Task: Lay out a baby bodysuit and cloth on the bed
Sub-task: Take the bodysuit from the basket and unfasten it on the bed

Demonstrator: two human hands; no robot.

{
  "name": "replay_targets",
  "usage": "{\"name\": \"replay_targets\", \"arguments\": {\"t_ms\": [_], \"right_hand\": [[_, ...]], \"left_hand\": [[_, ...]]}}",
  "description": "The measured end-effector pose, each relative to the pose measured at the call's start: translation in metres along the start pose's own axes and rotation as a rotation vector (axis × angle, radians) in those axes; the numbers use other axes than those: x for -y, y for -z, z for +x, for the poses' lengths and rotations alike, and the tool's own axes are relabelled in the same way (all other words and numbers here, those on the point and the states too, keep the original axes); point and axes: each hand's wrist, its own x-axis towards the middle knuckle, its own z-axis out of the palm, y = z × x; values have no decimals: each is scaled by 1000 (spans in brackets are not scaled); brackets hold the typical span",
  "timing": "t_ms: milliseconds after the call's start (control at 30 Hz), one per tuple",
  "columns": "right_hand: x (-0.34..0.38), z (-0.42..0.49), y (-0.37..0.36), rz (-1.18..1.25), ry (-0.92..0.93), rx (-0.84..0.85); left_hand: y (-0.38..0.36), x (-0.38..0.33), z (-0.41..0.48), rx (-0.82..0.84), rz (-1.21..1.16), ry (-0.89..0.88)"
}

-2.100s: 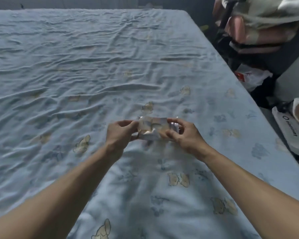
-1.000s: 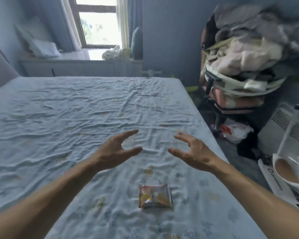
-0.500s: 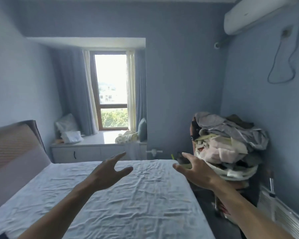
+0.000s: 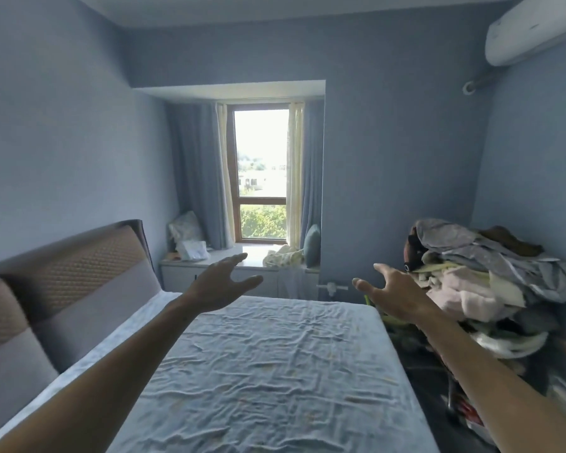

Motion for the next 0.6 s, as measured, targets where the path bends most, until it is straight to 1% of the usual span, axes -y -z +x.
{"name": "replay_targets", "arguments": {"t_ms": [200, 267, 400, 600], "right_hand": [[28, 9, -34, 57, 138, 87], [43, 12, -49, 76, 214, 113], [82, 13, -86, 94, 381, 228], [182, -35, -136, 202, 571, 393]], "left_hand": [[11, 7, -53, -84, 68, 103], [15, 11, -77, -133, 81, 174], [28, 21, -141, -205, 116, 326], [73, 51, -271, -331, 122, 617]]}}
